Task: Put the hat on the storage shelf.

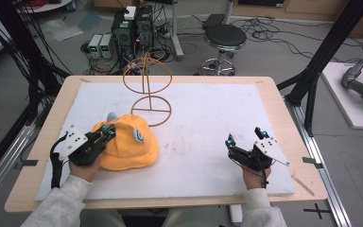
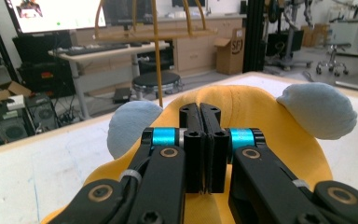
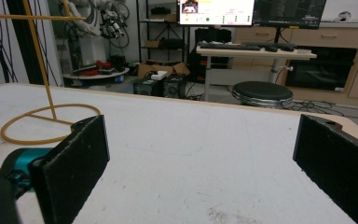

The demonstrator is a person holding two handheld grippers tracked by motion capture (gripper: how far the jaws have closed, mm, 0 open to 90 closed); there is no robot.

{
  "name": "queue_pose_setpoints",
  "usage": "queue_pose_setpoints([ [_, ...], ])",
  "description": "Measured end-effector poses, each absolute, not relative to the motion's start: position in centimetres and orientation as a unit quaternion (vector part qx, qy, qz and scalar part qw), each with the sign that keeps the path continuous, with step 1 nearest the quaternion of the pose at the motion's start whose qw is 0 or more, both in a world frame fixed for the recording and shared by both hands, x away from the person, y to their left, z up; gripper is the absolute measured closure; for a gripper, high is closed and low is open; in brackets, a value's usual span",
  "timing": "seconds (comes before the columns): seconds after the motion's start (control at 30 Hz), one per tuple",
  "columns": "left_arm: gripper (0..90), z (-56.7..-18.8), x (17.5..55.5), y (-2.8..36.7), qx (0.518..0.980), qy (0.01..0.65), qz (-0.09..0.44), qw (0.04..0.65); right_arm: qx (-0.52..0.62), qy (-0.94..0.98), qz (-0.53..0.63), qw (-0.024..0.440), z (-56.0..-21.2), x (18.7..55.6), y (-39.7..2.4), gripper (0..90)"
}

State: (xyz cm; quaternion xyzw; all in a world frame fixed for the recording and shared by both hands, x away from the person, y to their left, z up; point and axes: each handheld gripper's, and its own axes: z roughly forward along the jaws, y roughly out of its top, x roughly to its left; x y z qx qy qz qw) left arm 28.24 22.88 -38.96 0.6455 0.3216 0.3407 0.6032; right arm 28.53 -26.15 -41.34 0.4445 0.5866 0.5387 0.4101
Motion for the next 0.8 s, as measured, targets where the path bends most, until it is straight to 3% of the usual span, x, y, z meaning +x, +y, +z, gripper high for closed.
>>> queue_pose_setpoints([
  [0.8,88.2,-33.1,27.7,23.2,0.566,0.285,0.398,0.663,0.449,0.582,0.539,0.412,-41.4,28.7,-26.2,4.1],
])
